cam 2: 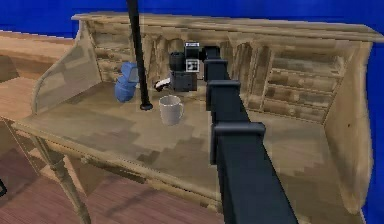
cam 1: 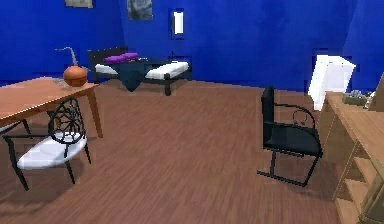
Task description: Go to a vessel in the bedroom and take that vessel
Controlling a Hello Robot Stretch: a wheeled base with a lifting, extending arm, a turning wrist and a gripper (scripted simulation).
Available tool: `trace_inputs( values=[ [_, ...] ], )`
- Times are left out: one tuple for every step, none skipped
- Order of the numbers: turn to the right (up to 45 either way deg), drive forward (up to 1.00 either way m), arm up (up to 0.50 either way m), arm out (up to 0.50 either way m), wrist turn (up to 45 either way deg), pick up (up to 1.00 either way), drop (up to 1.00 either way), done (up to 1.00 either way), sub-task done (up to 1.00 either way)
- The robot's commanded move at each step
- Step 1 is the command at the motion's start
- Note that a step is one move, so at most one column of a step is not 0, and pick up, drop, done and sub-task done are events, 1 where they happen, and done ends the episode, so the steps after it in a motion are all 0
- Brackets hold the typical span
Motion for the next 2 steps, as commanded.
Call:
trace_inputs(
  values=[
    [0.0, 0.0, -0.16, 0.0, 0.0, 0.0, 0.0, 0.0, 0.0],
    [0.0, 0.0, 0.0, 0.0, 0.0, 1.0, 0.0, 0.0, 0.0]
  ],
)
